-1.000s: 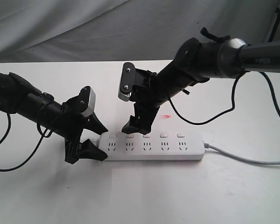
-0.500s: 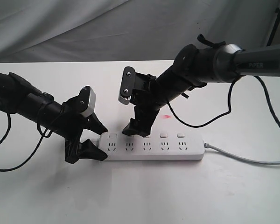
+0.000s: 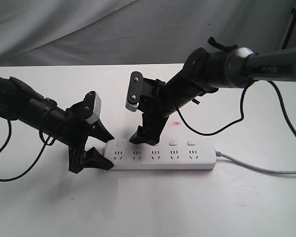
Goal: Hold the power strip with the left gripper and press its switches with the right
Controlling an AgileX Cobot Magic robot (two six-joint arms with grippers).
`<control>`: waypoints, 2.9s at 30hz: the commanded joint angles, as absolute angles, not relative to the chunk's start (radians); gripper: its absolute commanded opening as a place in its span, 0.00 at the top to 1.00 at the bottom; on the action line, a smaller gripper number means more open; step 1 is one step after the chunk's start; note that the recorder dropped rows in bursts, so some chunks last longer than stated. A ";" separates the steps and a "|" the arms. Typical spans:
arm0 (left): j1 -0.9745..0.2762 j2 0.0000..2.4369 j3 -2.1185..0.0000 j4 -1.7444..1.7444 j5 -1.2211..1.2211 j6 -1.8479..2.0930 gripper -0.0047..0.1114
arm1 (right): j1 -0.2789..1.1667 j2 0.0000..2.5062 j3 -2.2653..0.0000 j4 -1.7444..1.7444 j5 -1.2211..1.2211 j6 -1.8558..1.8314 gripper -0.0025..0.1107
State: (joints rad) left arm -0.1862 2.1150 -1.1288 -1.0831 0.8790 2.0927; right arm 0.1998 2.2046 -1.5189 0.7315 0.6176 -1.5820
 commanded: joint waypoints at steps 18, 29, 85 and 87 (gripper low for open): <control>-0.191 2.123 -1.134 -1.090 0.859 2.095 0.96 | 0.200 2.241 -1.501 0.550 0.613 -1.536 0.19; -0.191 2.123 -1.134 -1.090 0.859 2.095 0.96 | 0.211 2.241 -1.492 0.532 0.604 -1.542 0.19; -0.191 2.123 -1.134 -1.090 0.859 2.095 0.96 | 0.216 2.111 -1.492 0.693 0.659 -1.502 0.19; -0.191 2.123 -1.134 -1.090 0.859 2.095 0.96 | 0.198 2.111 -1.492 0.693 0.664 -1.490 0.19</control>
State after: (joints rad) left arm -0.1862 2.1150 -1.1288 -1.0831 0.8771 2.0927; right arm 0.2246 2.1212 -1.4956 0.6933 0.6513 -1.5063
